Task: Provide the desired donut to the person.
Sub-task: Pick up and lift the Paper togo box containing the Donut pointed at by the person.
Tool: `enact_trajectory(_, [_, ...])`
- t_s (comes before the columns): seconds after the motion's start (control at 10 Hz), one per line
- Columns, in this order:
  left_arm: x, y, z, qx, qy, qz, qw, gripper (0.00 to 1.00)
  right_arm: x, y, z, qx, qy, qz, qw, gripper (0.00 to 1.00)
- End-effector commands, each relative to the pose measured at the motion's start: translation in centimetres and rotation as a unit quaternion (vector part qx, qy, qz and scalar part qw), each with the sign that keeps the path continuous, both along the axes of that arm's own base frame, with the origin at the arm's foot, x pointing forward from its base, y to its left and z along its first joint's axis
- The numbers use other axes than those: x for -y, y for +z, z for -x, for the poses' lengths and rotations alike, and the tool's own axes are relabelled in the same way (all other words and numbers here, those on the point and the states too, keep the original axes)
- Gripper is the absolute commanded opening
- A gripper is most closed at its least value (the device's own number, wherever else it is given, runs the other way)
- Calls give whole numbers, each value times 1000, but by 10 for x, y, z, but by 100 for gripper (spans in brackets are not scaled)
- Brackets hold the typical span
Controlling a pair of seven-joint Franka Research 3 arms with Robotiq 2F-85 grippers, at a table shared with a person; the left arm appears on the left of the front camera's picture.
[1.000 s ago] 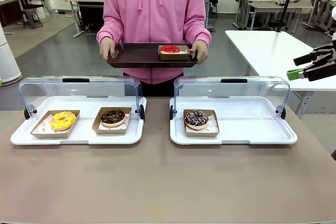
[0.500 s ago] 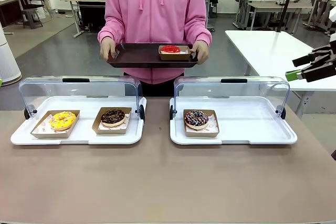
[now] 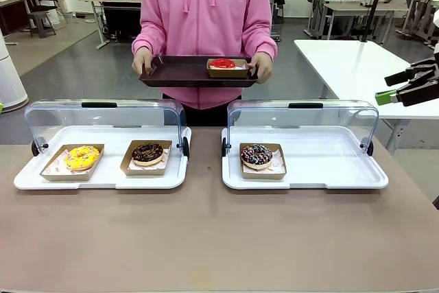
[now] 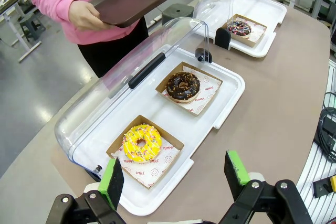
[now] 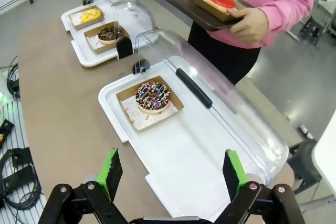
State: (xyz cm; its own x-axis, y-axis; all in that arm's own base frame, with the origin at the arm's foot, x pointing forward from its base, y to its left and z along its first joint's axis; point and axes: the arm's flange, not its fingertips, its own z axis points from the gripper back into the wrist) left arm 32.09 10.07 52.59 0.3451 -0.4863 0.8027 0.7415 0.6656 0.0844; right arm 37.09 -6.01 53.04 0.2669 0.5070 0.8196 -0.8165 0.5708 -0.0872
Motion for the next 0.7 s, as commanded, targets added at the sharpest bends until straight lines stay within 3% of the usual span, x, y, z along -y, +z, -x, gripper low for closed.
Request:
enact_trajectory(0.0, [-1,0,0,0,-1,6,1000,100,-2,0,0,3,3,-5,1000,100])
enact_trajectory(0.6, [-1,0,0,0,-1,6,1000,100,-2,0,0,3,3,-5,1000,100])
